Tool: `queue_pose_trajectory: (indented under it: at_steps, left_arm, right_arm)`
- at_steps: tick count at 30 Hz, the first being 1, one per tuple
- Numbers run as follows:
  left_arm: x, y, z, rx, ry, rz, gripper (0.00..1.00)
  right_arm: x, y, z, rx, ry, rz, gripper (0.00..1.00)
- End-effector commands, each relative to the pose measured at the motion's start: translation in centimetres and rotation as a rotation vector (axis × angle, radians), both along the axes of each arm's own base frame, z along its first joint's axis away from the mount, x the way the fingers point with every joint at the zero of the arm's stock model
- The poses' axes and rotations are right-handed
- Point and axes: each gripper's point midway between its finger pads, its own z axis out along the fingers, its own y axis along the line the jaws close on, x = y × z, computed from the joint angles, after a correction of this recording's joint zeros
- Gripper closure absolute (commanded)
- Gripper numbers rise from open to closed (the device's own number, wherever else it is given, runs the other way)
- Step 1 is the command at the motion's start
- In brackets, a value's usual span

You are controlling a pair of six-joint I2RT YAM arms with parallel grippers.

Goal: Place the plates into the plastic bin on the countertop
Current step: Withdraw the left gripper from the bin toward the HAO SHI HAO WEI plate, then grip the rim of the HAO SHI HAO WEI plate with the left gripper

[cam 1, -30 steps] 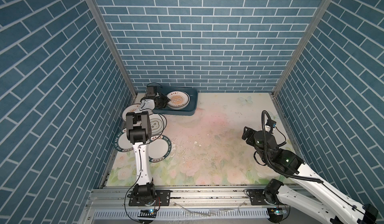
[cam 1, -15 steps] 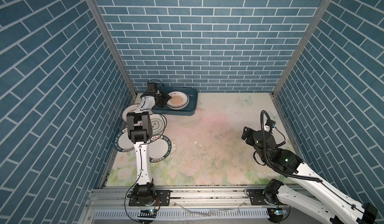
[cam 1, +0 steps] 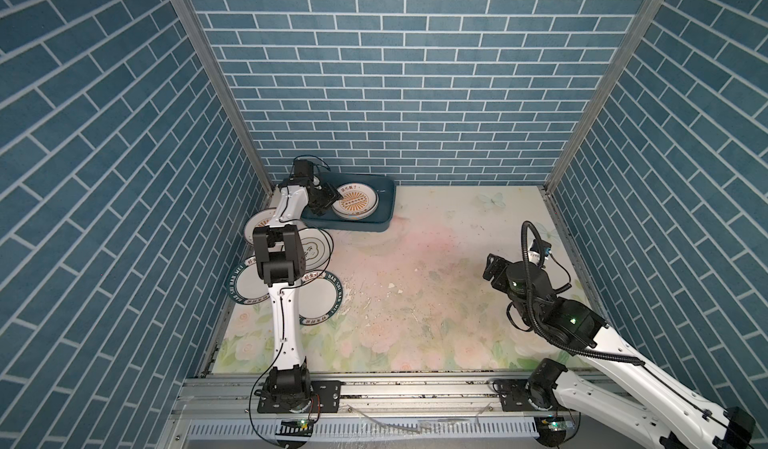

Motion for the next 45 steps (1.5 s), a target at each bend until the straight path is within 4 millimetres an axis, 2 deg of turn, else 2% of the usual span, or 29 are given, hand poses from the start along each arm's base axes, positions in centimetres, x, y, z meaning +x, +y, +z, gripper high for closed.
queue_pose_trajectory:
  at_steps: [1, 3, 6, 7, 9, 13, 17, 22, 24, 27, 30, 31, 37, 45]
  left_arm:
    - [-1.3, -0.3, 4.9, 0.053, -0.090, -0.065, 0.25]
    - [-2.3, 0.0, 7.2, 0.088, -0.132, -0.077, 0.21]
    - [-4.4, 0.6, 10.2, 0.137, -0.193, -0.059, 0.08]
    - [-5.3, 0.8, 11.0, 0.142, -0.209, -0.043, 0.02]
    - [-7.1, 1.3, 12.2, 0.155, -0.242, 0.000, 0.00]
    - [-11.8, 2.5, 13.6, 0.204, -0.266, 0.082, 0.00]
    - [-17.1, 3.7, 13.9, 0.249, -0.291, 0.163, 0.00]
    - [-23.9, 4.0, 12.3, 0.228, -0.298, 0.246, 0.00]
    - [-26.1, 3.9, 10.6, 0.209, -0.262, 0.271, 0.01]
    - [-28.9, 3.9, 8.3, 0.167, -0.217, 0.328, 0.00]
    - [-31.0, 4.3, 7.0, 0.147, -0.205, 0.384, 0.00]
    - [-32.0, 4.5, 5.7, 0.147, -0.177, 0.404, 0.00]
    - [-35.0, 4.8, 2.3, 0.154, -0.100, 0.449, 0.00]
    - [-37.0, 5.3, -1.4, 0.113, -0.004, 0.502, 0.00]
  right_arm:
    - [0.0, 0.1, 0.7, 0.003, -0.017, 0.013, 0.09]
    - [0.0, 0.5, 0.7, 0.007, -0.016, 0.038, 0.09]
    - [0.0, 1.9, 1.1, 0.010, -0.021, 0.115, 0.08]
    - [0.1, 2.4, 1.1, 0.010, -0.019, 0.136, 0.08]
    - [0.1, 3.3, 1.2, 0.017, -0.012, 0.182, 0.08]
    - [-0.2, 4.7, 0.8, 0.040, 0.012, 0.249, 0.08]
    - [-0.6, 5.5, 0.4, 0.058, 0.024, 0.297, 0.08]
    - [-0.6, 6.4, 0.6, 0.069, 0.021, 0.343, 0.08]
    - [-0.5, 6.8, 0.6, 0.065, 0.025, 0.356, 0.08]
    - [-0.2, 7.6, 0.6, 0.064, 0.033, 0.374, 0.08]
    - [0.0, 8.2, 0.5, 0.074, 0.039, 0.387, 0.08]
    - [0.1, 8.3, 0.4, 0.076, 0.040, 0.388, 0.08]
    - [0.4, 8.3, -0.1, 0.073, 0.048, 0.375, 0.08]
    - [0.7, 7.8, 0.1, 0.065, 0.045, 0.334, 0.08]
